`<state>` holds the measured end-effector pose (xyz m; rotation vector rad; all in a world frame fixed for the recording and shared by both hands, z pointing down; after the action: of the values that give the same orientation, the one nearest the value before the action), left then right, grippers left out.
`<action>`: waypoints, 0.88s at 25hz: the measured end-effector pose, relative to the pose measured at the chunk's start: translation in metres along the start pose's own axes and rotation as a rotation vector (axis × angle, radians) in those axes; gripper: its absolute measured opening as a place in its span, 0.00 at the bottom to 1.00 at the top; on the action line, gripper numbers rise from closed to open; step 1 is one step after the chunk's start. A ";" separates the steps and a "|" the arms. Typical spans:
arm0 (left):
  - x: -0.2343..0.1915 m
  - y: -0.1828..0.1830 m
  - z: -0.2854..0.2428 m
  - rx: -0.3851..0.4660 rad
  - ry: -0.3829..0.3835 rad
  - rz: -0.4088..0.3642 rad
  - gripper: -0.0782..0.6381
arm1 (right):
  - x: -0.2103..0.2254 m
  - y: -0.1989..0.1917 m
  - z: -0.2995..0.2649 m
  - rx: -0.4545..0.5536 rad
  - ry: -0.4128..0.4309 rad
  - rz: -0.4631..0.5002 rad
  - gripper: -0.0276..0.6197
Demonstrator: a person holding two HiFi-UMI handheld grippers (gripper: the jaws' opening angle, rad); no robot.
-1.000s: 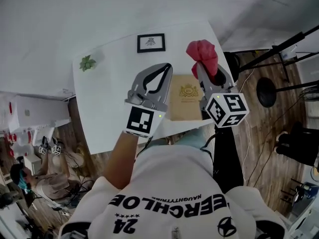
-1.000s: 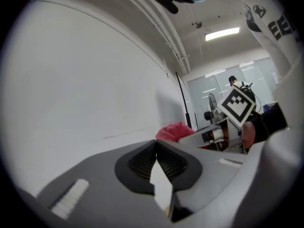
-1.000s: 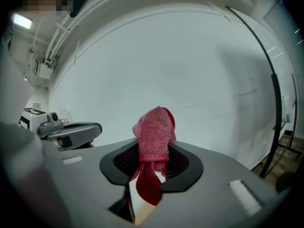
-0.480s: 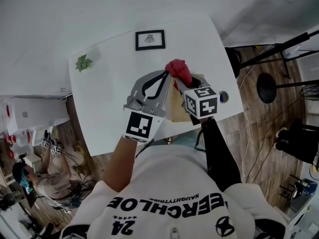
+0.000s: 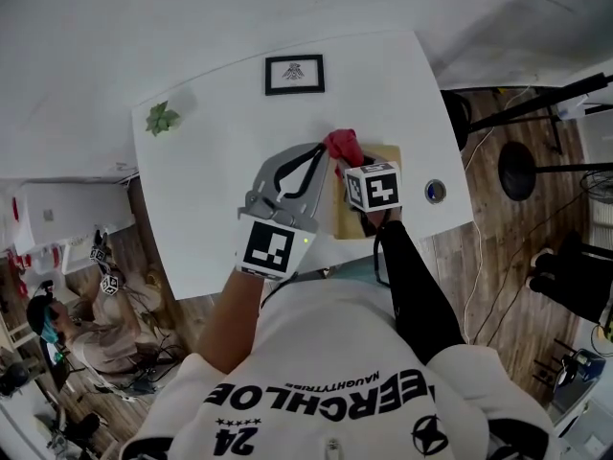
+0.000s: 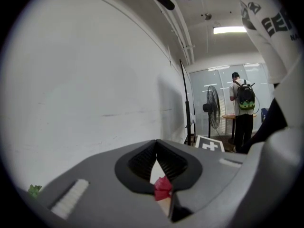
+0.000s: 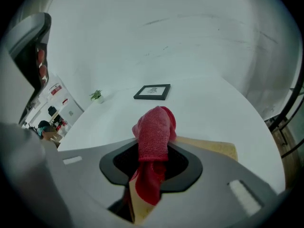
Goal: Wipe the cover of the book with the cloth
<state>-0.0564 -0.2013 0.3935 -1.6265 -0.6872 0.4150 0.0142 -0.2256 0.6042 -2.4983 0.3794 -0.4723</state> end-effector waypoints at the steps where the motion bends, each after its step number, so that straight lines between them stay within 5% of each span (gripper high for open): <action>1: -0.001 -0.001 -0.001 0.001 0.000 -0.001 0.19 | 0.000 0.000 -0.002 -0.005 -0.006 0.008 0.20; 10: -0.006 -0.007 -0.009 -0.001 0.003 -0.015 0.19 | 0.019 -0.003 0.008 -0.021 -0.071 0.059 0.20; 22: 0.006 -0.004 -0.023 0.018 -0.034 0.002 0.19 | 0.124 -0.033 0.056 0.001 -0.287 -0.089 0.20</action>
<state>-0.0384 -0.2150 0.4022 -1.6070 -0.7057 0.4505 0.1537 -0.2180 0.6104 -2.5413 0.1555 -0.1424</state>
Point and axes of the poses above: the fingertips, and each gripper's own axes: z backward along the fingers, x to its right, y out of its top, the point moved 1 cm from there along z, backward along the fingers, and after that the axes turned 2 degrees about -z, right-handed, at the moved point
